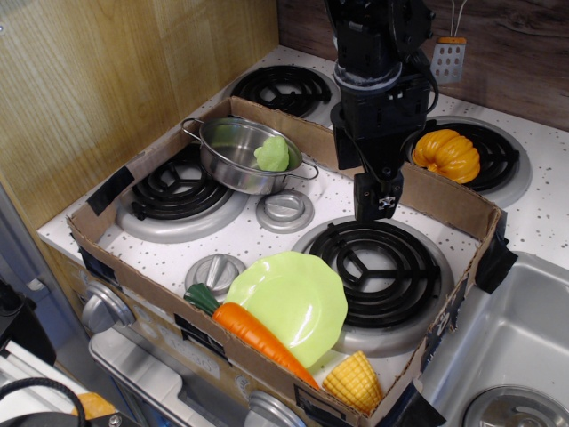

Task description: Take carrot off plate

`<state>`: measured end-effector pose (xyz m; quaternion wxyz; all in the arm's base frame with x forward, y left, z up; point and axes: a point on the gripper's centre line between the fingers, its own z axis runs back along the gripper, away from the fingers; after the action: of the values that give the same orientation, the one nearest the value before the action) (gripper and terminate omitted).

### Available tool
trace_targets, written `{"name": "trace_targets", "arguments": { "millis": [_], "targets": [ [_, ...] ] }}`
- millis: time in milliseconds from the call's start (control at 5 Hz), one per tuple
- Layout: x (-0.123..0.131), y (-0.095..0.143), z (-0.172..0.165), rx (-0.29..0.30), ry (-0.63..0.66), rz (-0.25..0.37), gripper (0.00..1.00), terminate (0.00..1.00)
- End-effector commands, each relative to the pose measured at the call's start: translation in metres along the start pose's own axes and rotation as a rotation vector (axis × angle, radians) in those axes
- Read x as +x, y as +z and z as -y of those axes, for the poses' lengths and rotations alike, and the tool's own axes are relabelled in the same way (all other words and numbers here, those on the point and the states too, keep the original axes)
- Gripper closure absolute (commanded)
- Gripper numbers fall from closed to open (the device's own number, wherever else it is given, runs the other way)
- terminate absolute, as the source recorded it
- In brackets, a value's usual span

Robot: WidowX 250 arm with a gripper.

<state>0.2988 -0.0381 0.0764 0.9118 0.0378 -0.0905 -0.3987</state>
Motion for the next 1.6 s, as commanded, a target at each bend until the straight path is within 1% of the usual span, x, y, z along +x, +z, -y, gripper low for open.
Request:
{"name": "trace_targets", "arguments": {
  "millis": [0,200,400,600,800,1000,1200,1400],
  "targets": [
    [0.0,0.0,0.0,0.0,0.0,0.0,0.0,0.0],
    [-0.012,0.006,-0.005,-0.041,-0.115,0.004,0.0,0.0],
    [-0.021,0.015,-0.014,-0.129,-0.29,-0.006,0.0,0.0],
    [-0.032,0.024,-0.019,-0.095,-0.488,-0.007,0.0,0.0],
    [-0.043,0.023,-0.015,-0.086,-0.665,0.011,0.0,0.0],
    [-0.058,0.022,0.0,-0.037,-0.833,-0.032,0.0,0.0],
    [-0.072,0.018,0.013,-0.025,-0.888,-0.062,0.0,0.0],
    [-0.085,0.012,0.024,-0.067,-0.916,-0.089,0.0,0.0]
  ]
}}
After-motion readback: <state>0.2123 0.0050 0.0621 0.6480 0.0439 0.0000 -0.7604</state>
